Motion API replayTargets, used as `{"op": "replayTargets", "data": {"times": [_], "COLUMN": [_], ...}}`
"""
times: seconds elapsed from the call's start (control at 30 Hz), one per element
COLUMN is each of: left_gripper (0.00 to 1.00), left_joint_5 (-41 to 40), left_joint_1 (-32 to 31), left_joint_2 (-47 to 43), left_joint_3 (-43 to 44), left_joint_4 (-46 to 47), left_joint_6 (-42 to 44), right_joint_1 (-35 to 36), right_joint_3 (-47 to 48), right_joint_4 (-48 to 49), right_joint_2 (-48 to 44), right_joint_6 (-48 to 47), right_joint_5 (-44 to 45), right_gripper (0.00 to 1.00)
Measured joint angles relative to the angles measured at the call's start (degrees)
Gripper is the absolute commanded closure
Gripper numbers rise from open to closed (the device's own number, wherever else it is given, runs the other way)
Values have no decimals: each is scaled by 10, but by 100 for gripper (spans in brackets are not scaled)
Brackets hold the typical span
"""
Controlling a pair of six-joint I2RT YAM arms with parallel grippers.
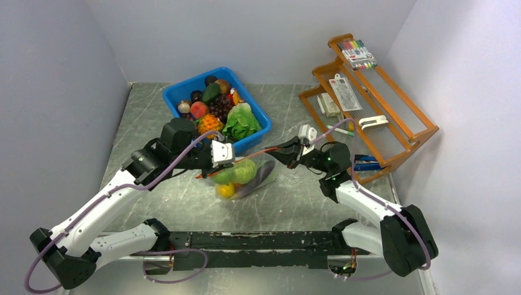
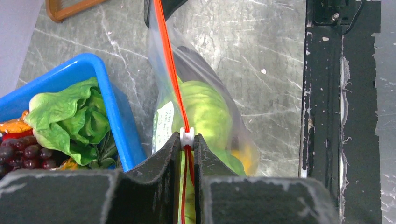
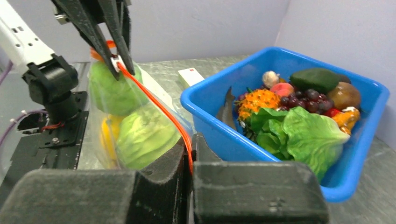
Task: Place the food in the zip-top bag and seal the zipper
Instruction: Zip the zipper food storage bag at the center of the board.
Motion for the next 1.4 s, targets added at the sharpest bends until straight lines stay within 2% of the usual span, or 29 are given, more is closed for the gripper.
{"op": "replayTargets", "data": {"times": [0.3,0.47,0.53,0.57,0.67,0.77,0.87,0.97,1.23,1.37,1.4], "left_gripper": [93,93,93,93,93,93,93,93,93,93,93], "left_joint_5": [-23,-31,-32,-31,-31,-31,-28,-21,-3,9,12], "left_joint_1": [0,0,0,0,1,1,1,1,1,1,1], "left_joint_2": [-23,-29,-28,-27,-12,25,61,77,95,96,96], "left_joint_3": [-3,-6,-5,-3,20,68,110,122,122,122,122], "left_joint_4": [-16,-40,-49,-56,-85,-115,-135,-143,-147,-146,-145], "left_joint_6": [-24,-28,-27,-26,-21,-12,-1,5,9,10,10], "right_joint_1": [-21,-30,-31,-31,-33,-24,-11,9,147,167,171], "right_joint_3": [-24,-27,-20,-10,30,73,111,131,190,193,198], "right_joint_4": [-33,-37,-54,-75,-158,-233,-274,-298,-384,-384,-386], "right_joint_2": [-17,-4,-4,-9,-45,-99,-133,-129,-19,29,46], "right_joint_6": [-8,-5,-7,-10,-41,-89,-130,-161,-241,-259,-264], "right_joint_5": [45,37,22,14,7,5,-3,-12,7,17,18], "right_gripper": [100,100,74,67,56,50,50,50,50,58,67]}}
